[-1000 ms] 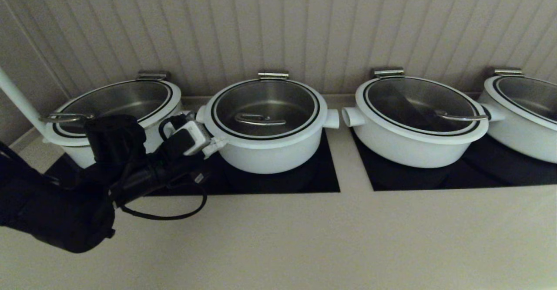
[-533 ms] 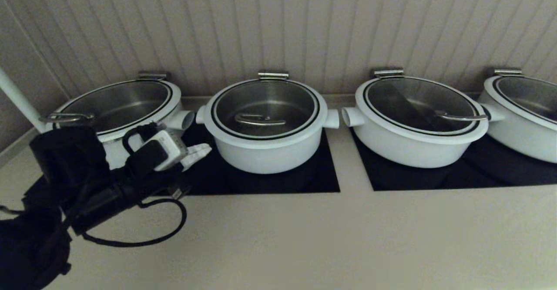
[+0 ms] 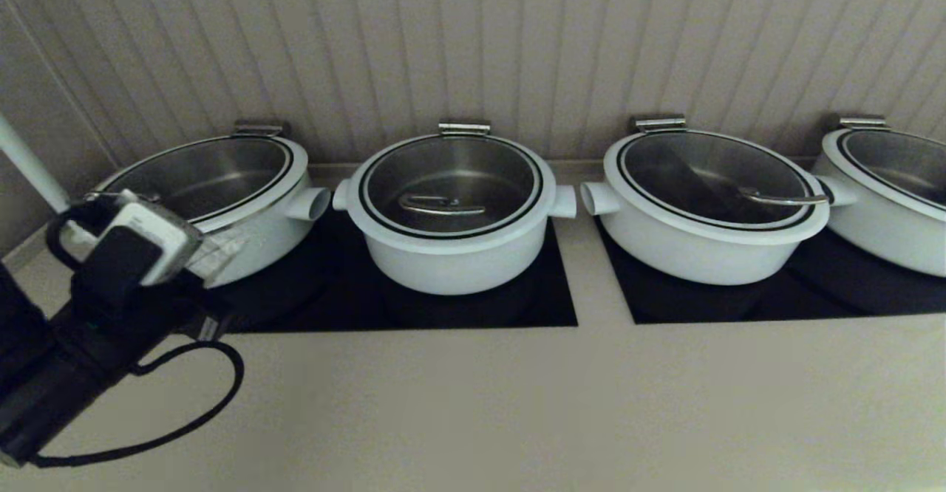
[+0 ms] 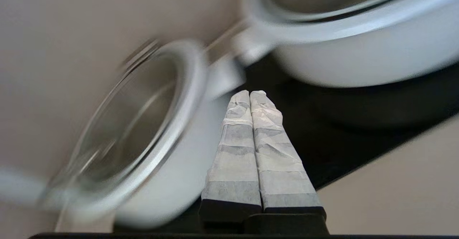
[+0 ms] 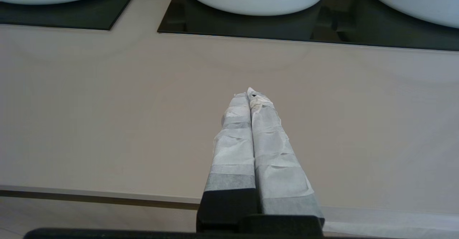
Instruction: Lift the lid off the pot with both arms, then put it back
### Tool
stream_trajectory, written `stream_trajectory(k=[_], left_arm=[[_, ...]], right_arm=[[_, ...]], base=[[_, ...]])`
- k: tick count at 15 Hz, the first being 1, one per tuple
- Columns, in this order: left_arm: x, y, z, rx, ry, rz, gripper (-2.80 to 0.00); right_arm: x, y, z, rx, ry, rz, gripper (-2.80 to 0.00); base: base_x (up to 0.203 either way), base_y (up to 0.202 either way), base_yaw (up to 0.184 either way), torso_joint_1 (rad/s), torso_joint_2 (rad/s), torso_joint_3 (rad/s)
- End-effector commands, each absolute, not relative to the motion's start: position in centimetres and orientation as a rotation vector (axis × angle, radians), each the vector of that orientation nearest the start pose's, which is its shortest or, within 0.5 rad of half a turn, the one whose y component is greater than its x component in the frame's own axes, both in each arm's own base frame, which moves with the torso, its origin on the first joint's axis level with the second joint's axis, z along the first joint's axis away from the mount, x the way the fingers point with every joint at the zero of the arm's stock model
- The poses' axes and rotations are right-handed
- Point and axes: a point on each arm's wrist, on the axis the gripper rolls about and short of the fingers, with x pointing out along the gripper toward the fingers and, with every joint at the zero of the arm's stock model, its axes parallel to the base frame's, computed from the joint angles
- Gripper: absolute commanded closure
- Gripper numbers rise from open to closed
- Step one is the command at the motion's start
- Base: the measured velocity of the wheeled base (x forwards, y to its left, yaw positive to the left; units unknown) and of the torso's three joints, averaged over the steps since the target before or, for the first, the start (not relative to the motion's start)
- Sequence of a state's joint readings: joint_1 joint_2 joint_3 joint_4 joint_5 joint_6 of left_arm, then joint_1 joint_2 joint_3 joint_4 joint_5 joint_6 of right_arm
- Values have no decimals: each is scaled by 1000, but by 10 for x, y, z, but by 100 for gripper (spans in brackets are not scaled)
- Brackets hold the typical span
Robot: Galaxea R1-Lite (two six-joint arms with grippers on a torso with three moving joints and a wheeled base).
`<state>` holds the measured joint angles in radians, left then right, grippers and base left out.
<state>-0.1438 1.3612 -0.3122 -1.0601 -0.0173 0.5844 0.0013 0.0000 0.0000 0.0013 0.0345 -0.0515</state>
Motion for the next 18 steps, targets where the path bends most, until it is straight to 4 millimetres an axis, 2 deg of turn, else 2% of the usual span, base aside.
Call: stream_trajectory(k=[1,5,8,11,18], left_arm=[[160,-19,196,532,-108,-26,0],[100,-7,192,472,-89,131,0],[55,-1,173,419,-29,159,0],[35,1,145,268,46,138,0],[-13,0,87,198,36,-14,0]], right_arm=[[-23,1,75,-52,2,37,0],[-23,1,75,-53,2,37,0],[-23,1,75,-52,2,37,0],[-23,1,75,-53,2,37,0],[-23,1,75,-52,2,37,0]], base=[[0,0,0,0,0,0],[0,0,0,0,0,0],[0,0,0,0,0,0],[0,0,0,0,0,0],[0,0,0,0,0,0]])
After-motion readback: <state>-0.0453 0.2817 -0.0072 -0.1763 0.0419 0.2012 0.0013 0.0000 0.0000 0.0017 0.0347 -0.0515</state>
